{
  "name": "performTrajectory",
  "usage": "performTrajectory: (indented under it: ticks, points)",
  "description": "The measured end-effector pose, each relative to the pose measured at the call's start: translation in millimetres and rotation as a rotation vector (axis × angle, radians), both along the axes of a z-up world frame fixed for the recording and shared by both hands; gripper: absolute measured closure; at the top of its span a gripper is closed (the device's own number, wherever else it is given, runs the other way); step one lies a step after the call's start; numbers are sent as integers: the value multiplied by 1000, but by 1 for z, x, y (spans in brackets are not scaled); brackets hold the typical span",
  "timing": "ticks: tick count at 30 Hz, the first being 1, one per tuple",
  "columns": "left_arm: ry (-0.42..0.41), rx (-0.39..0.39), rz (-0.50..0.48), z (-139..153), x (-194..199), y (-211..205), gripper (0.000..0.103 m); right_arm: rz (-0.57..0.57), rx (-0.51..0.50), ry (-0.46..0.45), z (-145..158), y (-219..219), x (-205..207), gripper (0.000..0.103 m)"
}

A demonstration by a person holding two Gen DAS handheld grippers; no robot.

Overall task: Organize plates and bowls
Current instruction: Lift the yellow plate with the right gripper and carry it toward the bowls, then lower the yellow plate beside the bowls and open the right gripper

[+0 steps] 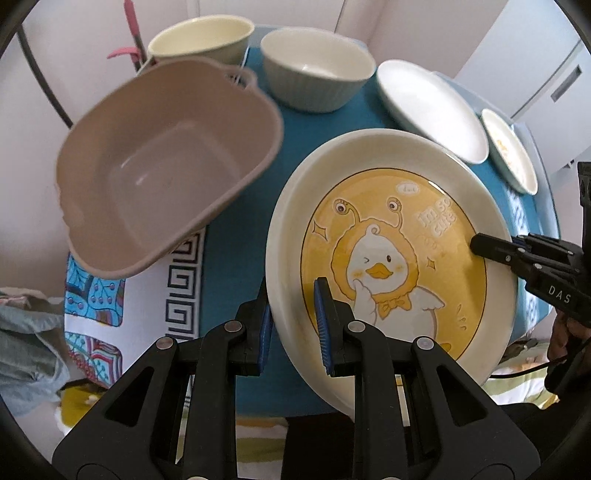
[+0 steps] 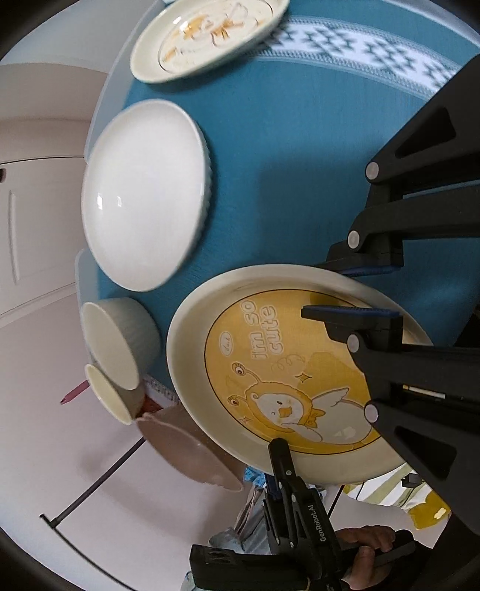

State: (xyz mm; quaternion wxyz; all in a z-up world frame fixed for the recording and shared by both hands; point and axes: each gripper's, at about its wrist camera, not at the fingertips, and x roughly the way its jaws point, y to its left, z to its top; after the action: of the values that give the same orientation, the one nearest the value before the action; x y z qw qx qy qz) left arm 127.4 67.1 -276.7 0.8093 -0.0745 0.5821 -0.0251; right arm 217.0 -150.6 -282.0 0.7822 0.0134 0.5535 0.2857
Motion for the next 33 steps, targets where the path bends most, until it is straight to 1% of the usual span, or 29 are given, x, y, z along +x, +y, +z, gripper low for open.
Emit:
performTrajectory:
  ticks: [5,8,12,17,18,22,23,25,26,27,28,29,30,32,33]
  points:
    - [-2,-4,-7,-14,8,9,85,-14,-7,4,-11,10,0,90]
    - [-21,7,-15,-12,8,9,85,-23,2,-2,-11,4,-2,90]
    - [-41,19,-23,-10,8,7,85,-33,7,13,-14,-1,-5,89]
    - [-44,29,-14,-14,11,7,85,-42,-6,7,-14,2,-6,88]
    - [-44,37,-14,-14,12,5,82,-47,-6,8,-15,2,-6,88]
    - [-45,71,-20,-13,12,-4,79,-57,-16,4,-13,2,-8,87]
    - [-46,74,-22,-13,11,-3,76,-59,-23,1,-13,3,-9,87]
    - [-46,80,-21,-13,11,-7,65,-54,-32,-6,-12,5,-9,87]
    - [-47,85,-16,-13,10,-7,51,-52,-33,-11,-12,5,-10,86]
    - [-52,89,-12,-12,9,-8,40,-48,-31,-18,-11,6,-10,83]
    - [-63,90,-7,-10,7,-9,37,-47,-33,-25,-10,6,-10,80]
    - [-72,88,-6,-8,5,-9,34,-47,-33,-32,-9,6,-10,72]
    - [-75,87,-7,-8,4,-10,33,-52,-38,-42,-8,5,-10,56]
    - [-68,92,-12,-9,3,-13,33,-66,-37,-49,-6,1,-11,36]
    - [-68,92,-15,-8,2,-15,33,-73,-30,-44,-5,-1,-11,36]
